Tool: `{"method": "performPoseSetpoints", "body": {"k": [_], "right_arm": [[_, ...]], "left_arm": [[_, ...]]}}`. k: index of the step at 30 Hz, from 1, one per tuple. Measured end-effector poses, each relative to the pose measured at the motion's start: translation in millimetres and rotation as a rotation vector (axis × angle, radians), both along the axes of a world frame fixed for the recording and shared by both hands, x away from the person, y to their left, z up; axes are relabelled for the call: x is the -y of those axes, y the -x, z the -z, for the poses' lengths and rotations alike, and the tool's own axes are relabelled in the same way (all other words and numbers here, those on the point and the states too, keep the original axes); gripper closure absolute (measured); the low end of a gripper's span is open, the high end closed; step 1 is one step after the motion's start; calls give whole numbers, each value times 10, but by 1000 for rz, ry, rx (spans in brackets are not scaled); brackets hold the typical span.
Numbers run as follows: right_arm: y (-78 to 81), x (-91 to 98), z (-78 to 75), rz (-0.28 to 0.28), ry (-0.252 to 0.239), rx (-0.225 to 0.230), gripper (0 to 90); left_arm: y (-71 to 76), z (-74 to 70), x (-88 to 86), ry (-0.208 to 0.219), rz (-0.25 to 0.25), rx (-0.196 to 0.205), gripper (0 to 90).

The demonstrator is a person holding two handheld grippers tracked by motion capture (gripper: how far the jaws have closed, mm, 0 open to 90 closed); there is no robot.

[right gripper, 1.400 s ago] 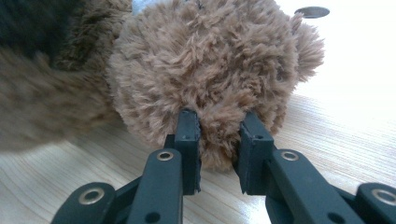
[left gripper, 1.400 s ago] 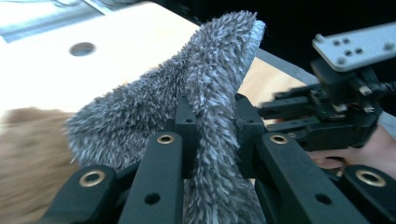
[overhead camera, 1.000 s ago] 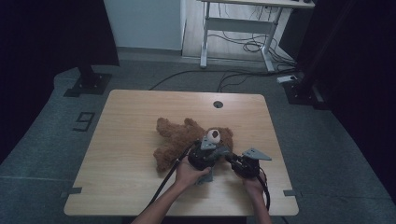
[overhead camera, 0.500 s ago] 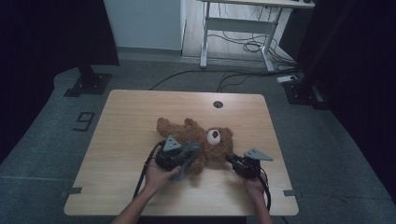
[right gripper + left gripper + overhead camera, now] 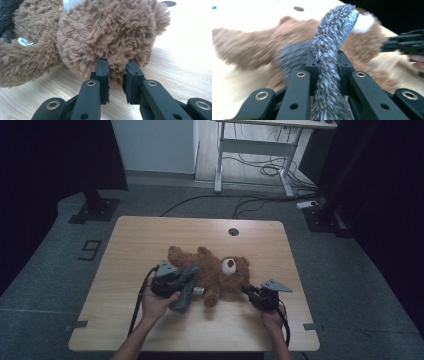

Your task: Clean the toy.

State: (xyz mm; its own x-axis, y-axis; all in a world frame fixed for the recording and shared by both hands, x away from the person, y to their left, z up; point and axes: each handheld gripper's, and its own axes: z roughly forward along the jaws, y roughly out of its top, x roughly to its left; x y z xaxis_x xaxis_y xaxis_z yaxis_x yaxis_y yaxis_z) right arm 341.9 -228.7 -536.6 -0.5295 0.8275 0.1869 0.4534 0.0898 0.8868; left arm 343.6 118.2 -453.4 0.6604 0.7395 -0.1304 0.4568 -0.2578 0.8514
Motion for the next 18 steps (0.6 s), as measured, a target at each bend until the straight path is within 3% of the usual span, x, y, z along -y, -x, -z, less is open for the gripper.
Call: {"method": "performPoseSetpoints", "body": {"k": [2, 3, 4, 5, 6, 7, 9, 10, 11, 12, 13, 14, 15, 18], "right_arm": [[1, -1, 0, 0, 0, 0, 760], [2, -2, -1, 0, 1, -1, 760], [2, -2, -1, 0, 1, -1, 760], [2, -2, 0, 0, 0, -1, 760], [2, -2, 0, 0, 0, -1, 760], [1, -1, 1, 1, -3, -2, 761], [2, -3, 0, 3, -6, -3, 762], [2, -3, 0, 3, -6, -3, 762], [4, -4, 0, 3, -7, -4, 762], [4, -2, -1, 2, -7, -4, 762], [3, 0, -1, 1, -7, -4, 763], [2, 4, -3, 1, -11, -7, 764], [-2, 7, -4, 1, -23, -13, 766], [-10, 16, -4, 0, -37, -18, 768]], "left_arm": [[10, -77, 204, -7, 42, 14, 763], [21, -144, 427, -10, 85, 25, 763], [21, -144, 427, -10, 85, 25, 764], [22, -184, 663, -8, 129, 23, 764], [22, -184, 663, -8, 129, 23, 763], [11, -181, 907, -20, 164, 21, 763], [-16, -117, 1141, -33, 194, -2, 763], [-16, -117, 1141, -33, 194, -2, 763], [-30, 1, 1348, -63, 215, -25, 763], [-30, 1, 1348, -63, 215, -25, 763], [-31, 140, 1494, -99, 233, -51, 763], [-31, 140, 1494, -99, 233, -51, 762], [-21, 263, 1575, -139, 232, -59, 761], [-27, 347, 1576, -138, 224, -70, 761]]}}
